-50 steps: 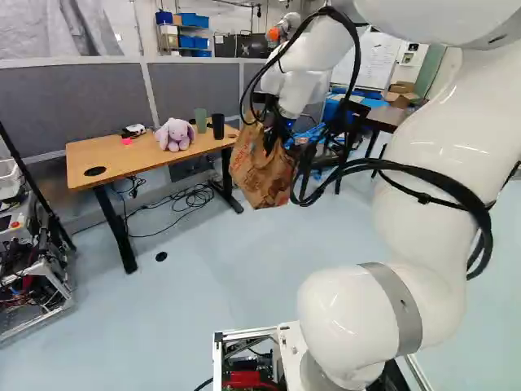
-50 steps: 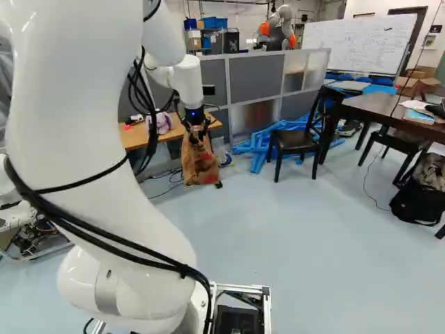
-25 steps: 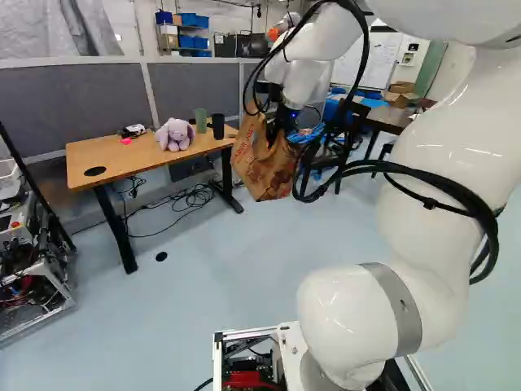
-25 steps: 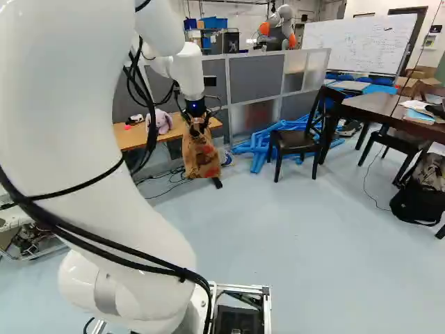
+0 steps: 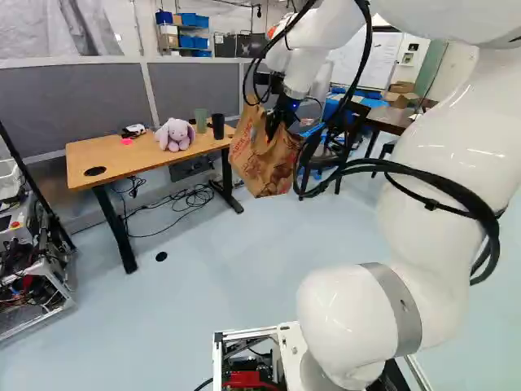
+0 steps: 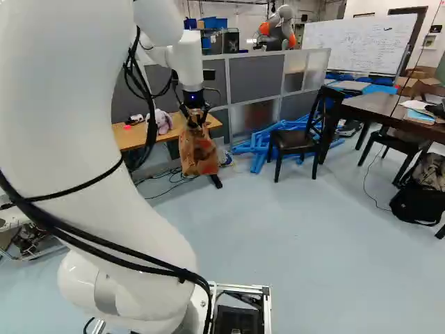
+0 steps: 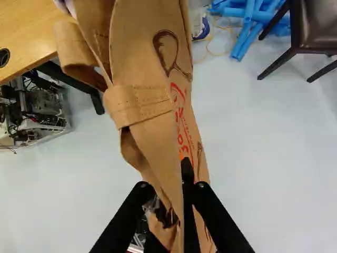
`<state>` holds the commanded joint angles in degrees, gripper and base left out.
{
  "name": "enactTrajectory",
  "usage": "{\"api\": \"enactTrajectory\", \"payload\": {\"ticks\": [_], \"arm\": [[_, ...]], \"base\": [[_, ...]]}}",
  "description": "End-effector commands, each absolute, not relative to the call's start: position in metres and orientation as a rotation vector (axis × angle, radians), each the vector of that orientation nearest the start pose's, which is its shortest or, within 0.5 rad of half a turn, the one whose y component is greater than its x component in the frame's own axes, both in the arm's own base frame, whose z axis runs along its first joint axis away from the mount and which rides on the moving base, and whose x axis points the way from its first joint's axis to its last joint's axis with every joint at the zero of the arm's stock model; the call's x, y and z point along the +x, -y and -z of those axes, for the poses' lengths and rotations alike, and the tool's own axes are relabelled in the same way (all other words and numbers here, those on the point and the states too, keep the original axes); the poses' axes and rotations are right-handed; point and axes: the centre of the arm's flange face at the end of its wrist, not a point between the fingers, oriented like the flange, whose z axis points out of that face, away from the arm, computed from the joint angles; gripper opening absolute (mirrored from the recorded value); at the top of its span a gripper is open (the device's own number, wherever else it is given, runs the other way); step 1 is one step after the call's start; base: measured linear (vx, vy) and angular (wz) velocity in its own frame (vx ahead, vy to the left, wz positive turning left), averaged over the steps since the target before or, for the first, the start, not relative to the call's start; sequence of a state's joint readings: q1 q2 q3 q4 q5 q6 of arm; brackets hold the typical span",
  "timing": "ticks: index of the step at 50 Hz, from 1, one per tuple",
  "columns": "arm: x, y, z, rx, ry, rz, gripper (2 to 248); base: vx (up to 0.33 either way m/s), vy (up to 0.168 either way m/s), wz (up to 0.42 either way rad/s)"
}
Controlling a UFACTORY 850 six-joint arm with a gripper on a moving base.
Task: Pick up the bag on the ground and place it on the table
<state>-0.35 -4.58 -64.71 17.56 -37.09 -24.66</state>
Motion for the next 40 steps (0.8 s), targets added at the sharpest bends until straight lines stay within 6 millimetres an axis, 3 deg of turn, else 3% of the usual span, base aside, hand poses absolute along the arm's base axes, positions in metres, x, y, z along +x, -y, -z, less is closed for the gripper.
{"api": "enactTrajectory", "payload": {"ticks": [40], "arm": [[0.512, -0.017, -0.638, -2.887, 0.366, 0.572, 23]], "base": [[0.0, 0.0, 0.0]]}}
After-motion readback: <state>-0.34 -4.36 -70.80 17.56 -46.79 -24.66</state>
